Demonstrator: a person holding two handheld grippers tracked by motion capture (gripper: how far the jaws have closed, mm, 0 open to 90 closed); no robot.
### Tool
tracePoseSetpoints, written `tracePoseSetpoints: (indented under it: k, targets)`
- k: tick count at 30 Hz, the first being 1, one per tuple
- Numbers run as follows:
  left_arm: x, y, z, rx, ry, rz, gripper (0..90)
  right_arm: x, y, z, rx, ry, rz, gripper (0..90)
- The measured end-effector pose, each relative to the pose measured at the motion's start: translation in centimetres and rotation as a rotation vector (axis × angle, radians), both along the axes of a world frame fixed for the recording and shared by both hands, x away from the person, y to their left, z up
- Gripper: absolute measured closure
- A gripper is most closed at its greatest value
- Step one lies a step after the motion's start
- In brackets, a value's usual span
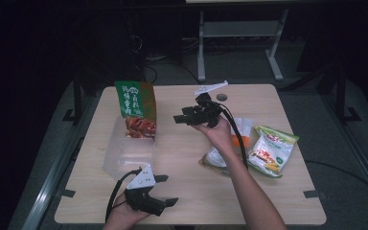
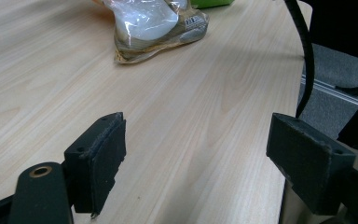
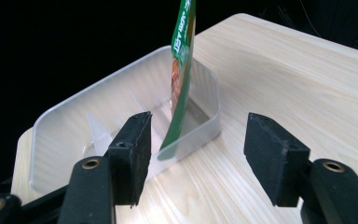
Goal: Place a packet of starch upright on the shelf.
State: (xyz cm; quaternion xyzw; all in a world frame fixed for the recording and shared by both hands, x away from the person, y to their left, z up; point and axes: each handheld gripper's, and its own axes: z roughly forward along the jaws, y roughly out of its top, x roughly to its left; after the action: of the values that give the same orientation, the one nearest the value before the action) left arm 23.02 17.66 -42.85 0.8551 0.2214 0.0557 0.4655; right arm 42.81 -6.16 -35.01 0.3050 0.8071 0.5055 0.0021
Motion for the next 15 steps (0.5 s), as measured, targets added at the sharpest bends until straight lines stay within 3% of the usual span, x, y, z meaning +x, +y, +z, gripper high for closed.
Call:
tracePoseSetpoints:
  k: [15]
  targets:
    - [0.1,-0.1,-0.1,0.006,-0.005,-0.008,19.2,-2.0,-4.7,-0.2,-0.020,0.006,-0.051,37.9]
